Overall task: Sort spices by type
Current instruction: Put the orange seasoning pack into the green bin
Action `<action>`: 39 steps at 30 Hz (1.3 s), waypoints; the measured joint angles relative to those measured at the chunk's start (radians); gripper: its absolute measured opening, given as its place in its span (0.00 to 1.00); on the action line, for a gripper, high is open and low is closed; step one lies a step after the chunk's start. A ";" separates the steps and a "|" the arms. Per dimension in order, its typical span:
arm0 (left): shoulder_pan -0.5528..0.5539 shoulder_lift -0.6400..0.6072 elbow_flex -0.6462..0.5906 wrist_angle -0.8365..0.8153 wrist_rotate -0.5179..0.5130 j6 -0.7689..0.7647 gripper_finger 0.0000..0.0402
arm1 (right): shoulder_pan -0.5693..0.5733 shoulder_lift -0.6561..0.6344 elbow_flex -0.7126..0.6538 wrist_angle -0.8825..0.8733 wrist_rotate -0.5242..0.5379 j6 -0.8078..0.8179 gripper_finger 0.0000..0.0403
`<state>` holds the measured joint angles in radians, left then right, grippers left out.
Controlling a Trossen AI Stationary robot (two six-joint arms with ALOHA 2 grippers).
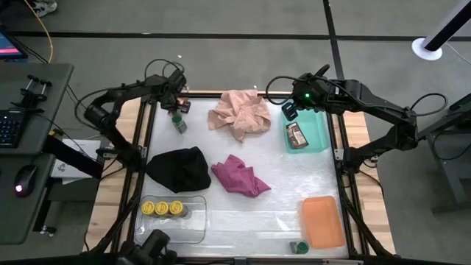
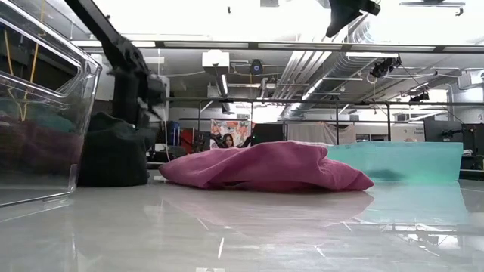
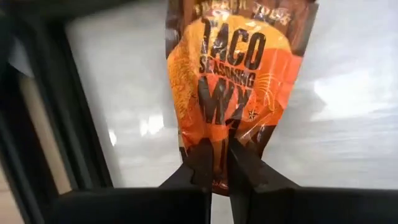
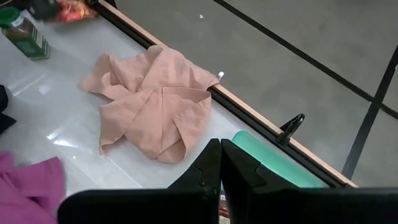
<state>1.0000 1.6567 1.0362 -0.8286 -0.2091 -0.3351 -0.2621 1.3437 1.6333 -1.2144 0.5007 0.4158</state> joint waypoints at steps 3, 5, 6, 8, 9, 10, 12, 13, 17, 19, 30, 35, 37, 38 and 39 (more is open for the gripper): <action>-0.006 -0.090 0.025 0.004 -0.001 0.000 0.01 | 0.000 -0.001 0.000 0.002 0.006 -0.035 0.00; -0.020 -0.159 0.049 0.013 -0.004 0.001 0.00 | 0.000 -0.003 0.000 0.007 0.029 -0.043 0.00; -0.032 -0.193 0.062 0.013 -0.004 0.006 0.00 | 0.000 -0.005 0.000 0.010 0.037 -0.048 0.00; -0.067 -0.251 0.085 0.012 0.001 0.016 0.00 | 0.000 -0.005 0.000 0.012 0.042 -0.056 0.00; -0.090 -0.275 0.095 0.012 0.001 0.016 0.00 | -0.003 -0.005 0.000 0.012 0.042 -0.057 0.00; -0.115 -0.298 0.107 0.011 0.006 0.017 0.00 | -0.007 -0.005 0.000 0.013 0.040 -0.057 0.00; -0.170 -0.331 0.132 0.026 0.042 0.032 0.00 | -0.012 -0.005 0.000 0.014 0.030 -0.059 0.00; -0.206 -0.336 0.146 0.036 0.060 0.039 0.00 | -0.017 -0.005 0.000 0.015 0.019 -0.069 0.00; -0.377 -0.311 0.184 0.100 0.095 0.094 0.00 | -0.055 -0.005 0.000 0.017 -0.058 -0.155 0.01; -0.460 -0.274 0.203 0.158 0.097 0.129 0.00 | -0.081 -0.005 0.000 0.017 -0.140 -0.212 0.04; -0.725 0.146 0.507 0.403 0.060 0.342 0.00 | -0.224 -0.005 0.000 0.034 -0.486 -0.148 0.41; -0.771 0.299 0.700 0.411 -0.030 0.458 0.00 | -0.296 -0.005 0.000 0.084 -0.608 -0.012 0.55; -0.777 0.325 0.746 0.409 -0.041 0.478 0.00 | -0.331 -0.004 0.000 0.057 -0.617 0.034 0.57; -0.778 0.330 0.759 0.412 -0.045 0.486 0.00 | -0.348 -0.003 0.000 0.041 -0.618 0.050 0.57; -0.779 0.332 0.766 0.417 -0.051 0.491 0.00 | -0.363 -0.003 0.000 0.032 -0.618 0.057 0.57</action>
<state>0.2214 1.9888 1.8025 -0.4113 -0.2598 0.1561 -0.6252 1.3406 1.6333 -1.1822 -0.1169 0.4731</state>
